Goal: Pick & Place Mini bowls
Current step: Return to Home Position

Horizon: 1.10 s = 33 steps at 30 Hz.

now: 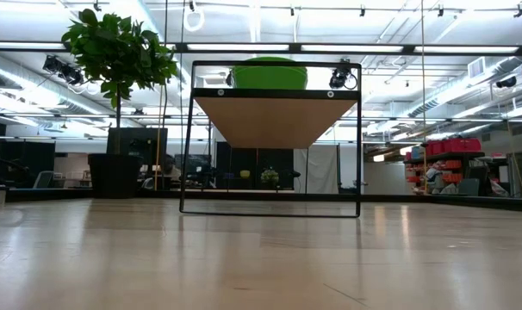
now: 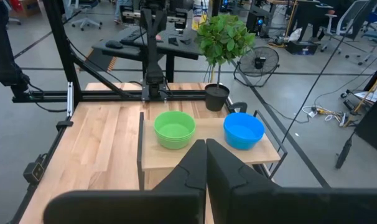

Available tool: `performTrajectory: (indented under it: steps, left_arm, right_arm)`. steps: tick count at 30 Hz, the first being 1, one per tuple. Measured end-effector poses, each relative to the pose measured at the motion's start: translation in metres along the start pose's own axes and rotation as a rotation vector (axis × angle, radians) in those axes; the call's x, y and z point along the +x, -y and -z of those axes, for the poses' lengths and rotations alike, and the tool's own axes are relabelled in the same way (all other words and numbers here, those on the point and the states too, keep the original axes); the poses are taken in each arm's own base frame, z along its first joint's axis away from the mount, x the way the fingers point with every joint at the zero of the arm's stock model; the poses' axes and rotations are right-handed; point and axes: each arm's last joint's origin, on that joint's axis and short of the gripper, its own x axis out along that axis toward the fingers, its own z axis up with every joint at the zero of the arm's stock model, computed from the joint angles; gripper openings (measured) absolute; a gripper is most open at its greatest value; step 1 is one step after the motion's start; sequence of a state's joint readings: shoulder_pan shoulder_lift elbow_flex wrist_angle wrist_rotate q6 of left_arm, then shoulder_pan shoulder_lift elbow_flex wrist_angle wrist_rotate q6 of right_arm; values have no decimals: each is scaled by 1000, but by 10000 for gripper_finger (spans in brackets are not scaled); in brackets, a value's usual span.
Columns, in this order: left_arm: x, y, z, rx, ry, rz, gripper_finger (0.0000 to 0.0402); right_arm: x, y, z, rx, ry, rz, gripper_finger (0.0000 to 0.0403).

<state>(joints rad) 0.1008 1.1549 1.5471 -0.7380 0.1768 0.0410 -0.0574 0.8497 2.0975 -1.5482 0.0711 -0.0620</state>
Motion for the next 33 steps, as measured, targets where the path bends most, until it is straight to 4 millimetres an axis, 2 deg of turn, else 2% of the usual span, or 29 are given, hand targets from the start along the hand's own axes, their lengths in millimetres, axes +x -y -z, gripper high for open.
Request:
performTrajectory:
  steps: [10, 14, 22, 29, 33]
  left_arm:
    - [-23, 5, -3, -1, 61, 3, 0]
    - [-28, 9, 5, -10, 112, 18, 0]
    - [-14, 16, 52, -41, 187, 61, 0]
    - [11, 21, 91, -12, 320, 103, 0]
    - [23, 23, 119, -37, 329, 121, 0]
  right_arm:
    - [0, 0, 0, 0, 0, 0, 6]
    - [0, 0, 0, 0, 0, 0, 6]
    - [0, 0, 0, 0, 0, 0, 6]
    - [0, 0, 0, 0, 0, -1, 6]
    - [0, 0, 0, 0, 0, 0, 6]
